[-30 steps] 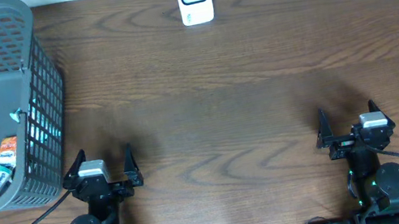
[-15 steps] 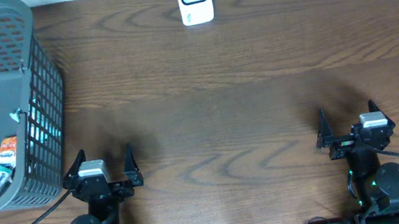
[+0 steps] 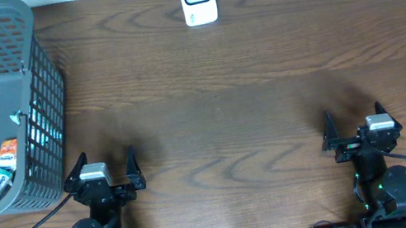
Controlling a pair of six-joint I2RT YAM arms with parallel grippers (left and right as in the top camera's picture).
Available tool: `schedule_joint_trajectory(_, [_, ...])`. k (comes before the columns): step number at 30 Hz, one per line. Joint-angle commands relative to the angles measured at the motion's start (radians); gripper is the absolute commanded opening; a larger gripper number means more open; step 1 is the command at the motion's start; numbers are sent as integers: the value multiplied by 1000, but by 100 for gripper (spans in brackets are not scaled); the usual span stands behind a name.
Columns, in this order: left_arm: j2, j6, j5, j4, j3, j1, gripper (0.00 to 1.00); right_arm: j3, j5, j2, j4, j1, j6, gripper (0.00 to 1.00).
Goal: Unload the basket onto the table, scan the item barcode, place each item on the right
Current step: 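Move the left gripper toward the grey basket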
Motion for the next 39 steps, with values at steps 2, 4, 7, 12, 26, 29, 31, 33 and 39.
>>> schedule_joint_trajectory(2, [-5,-3,21,-48,-8,4,98,-2,2,-5,-4,6,-11,99])
schedule_joint_trajectory(4, [-5,-3,21,-48,-8,4,97,-2,2,-5,-4,6,-12,99])
schedule_joint_trajectory(7, [-5,-3,21,-48,-8,5,98,-2,2,-5,-4,6,-11,99])
schedule_joint_trajectory(12, [-5,-3,21,-48,-8,5,98,-2,2,-5,-4,6,-11,99])
schedule_joint_trajectory(26, [-4,-606,422,317,-8,3,97,-2,2,-5,-4,6,-12,99])
schedule_joint_trajectory(29, [-3,-712,411,639,13,3,98,-2,2,-5,-4,6,-11,99])
schedule_joint_trajectory(31, [7,-776,381,714,65,4,98,-2,2,-5,-4,6,-12,99])
schedule_joint_trajectory(33, [34,-791,378,701,156,3,97,-2,2,-5,-4,6,-12,99])
schedule_joint_trajectory(39, [297,-563,525,279,608,5,97,-2,2,-5,-4,6,-11,99])
